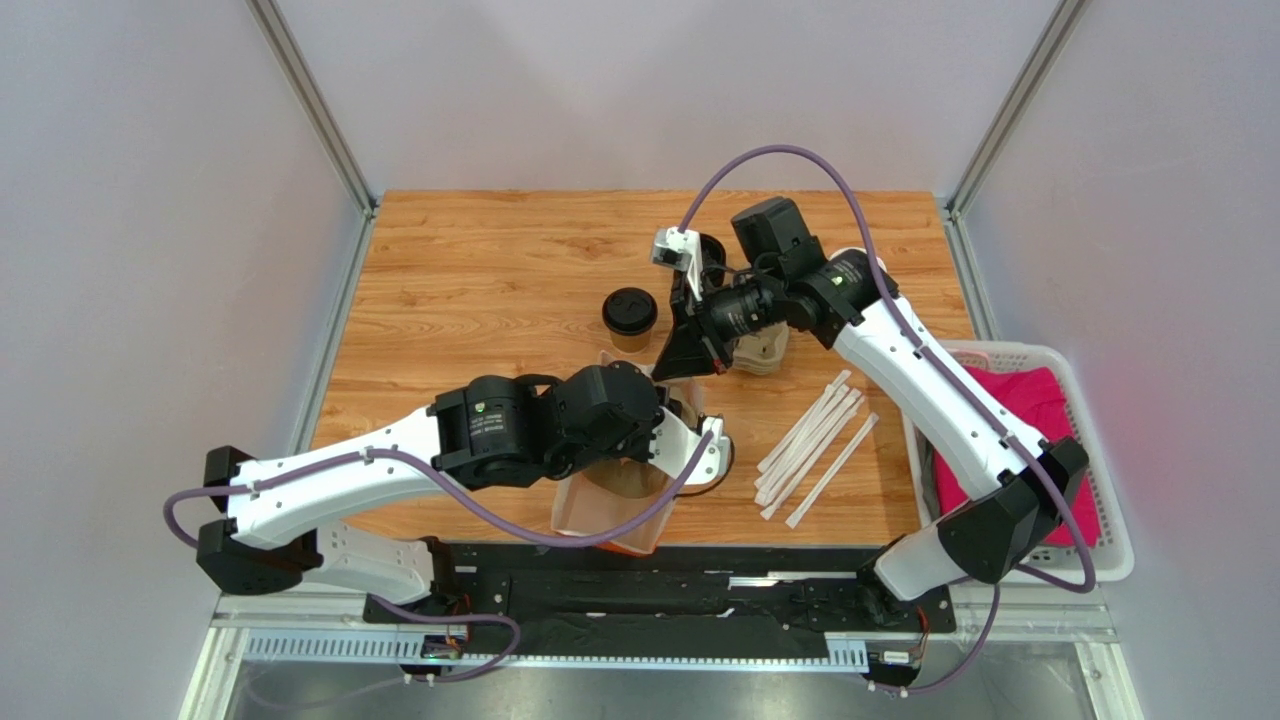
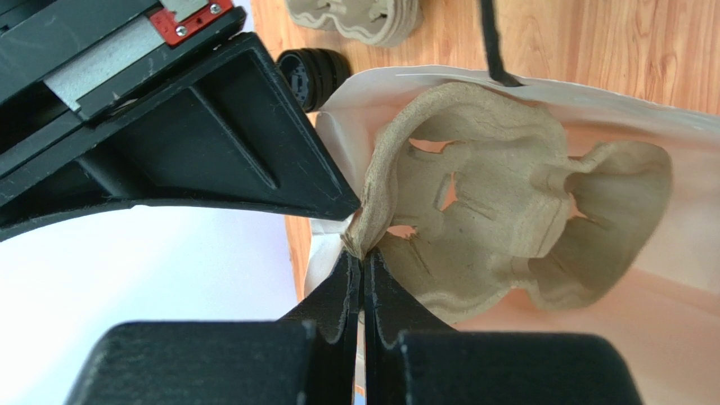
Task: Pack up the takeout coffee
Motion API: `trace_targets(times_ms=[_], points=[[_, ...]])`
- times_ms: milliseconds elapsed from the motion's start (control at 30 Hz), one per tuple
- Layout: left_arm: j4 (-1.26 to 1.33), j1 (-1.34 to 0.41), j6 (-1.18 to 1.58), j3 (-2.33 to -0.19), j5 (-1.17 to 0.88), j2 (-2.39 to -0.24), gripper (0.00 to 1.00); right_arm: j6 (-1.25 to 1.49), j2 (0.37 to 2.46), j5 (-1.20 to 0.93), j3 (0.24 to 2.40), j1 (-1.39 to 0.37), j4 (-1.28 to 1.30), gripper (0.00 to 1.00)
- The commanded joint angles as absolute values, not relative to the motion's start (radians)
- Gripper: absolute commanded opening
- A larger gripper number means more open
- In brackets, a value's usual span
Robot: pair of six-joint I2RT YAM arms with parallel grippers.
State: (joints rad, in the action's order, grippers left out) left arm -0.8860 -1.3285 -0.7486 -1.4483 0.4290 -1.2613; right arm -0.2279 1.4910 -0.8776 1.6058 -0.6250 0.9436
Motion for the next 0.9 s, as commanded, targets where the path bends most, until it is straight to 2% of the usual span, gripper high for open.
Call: trace_targets(times_ms=[0, 500, 867], points=[[-0.888, -1.331, -0.744, -1.491, 0.456, -1.269, 0.00, -0.199, 1.508, -0.861, 1.649, -0.626, 0.954, 0.00], [-0.796, -1.255, -0.578, -1.335, 0.393, -1.246, 0.00, -0.219, 1.474, -0.928, 1.632, -0.627, 0.919, 0.00], [-0.868, -1.246, -0.482, -1.275, 0.304, -1.223, 0.00, -0.207, 1.457, -0.928, 1.606, -0.627, 0.881, 0.00]])
